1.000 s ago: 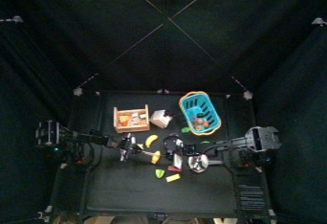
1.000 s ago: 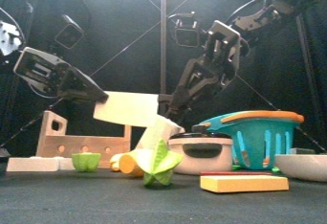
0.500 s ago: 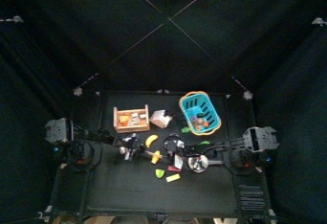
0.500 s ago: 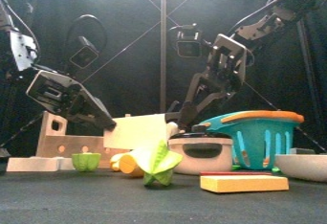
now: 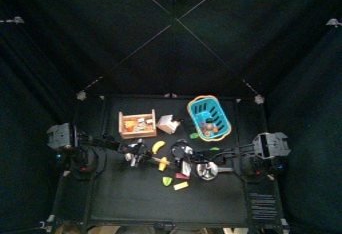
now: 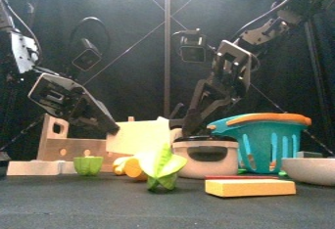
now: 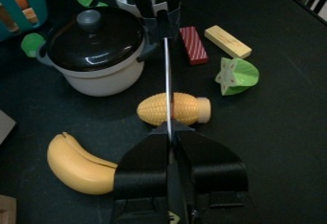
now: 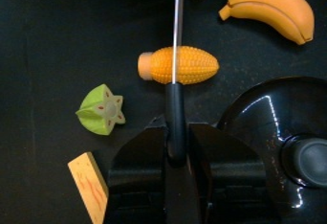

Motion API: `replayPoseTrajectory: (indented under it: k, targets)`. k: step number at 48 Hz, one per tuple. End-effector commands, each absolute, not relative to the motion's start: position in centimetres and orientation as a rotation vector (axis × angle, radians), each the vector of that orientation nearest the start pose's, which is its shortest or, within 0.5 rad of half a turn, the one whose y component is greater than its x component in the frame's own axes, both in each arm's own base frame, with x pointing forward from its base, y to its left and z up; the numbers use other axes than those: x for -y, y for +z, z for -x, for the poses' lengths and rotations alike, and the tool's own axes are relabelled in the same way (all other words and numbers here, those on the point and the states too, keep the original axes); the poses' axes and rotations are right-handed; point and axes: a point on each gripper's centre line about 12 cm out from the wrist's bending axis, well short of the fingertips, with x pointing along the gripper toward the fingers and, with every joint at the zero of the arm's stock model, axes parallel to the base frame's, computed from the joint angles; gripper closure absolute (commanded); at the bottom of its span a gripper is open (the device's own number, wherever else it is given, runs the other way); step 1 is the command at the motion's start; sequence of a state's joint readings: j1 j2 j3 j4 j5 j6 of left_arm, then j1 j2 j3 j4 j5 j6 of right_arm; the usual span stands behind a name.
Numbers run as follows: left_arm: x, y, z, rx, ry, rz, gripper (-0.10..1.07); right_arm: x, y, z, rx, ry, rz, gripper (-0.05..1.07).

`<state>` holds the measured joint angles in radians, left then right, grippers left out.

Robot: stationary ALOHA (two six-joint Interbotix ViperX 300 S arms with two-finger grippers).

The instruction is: Cut corn

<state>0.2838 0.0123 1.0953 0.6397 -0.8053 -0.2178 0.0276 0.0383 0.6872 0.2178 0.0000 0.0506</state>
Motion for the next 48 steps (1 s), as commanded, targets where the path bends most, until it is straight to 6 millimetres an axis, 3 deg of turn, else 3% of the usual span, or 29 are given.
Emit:
replayPoseTrajectory:
  k: [1,21,48]
  targets:
    - [-3.8,12.5,-30.7,-0.316,-0.197,-0.113,0.59,-1.2,16.1,-39.2,-0.670,-0.064,-0.244,0.59]
    - [-3.5,11.0,-30.4,-0.366,-0.209,-0.098,0.59,-1.2,14.9,-39.2,-0.700,-0.068,-0.242,0.58]
    - [-2.1,10.6,-30.4,-0.399,-0.247,-0.111,0.59,-1.2,14.2,-39.4,-0.716,-0.070,-0.241,0.59]
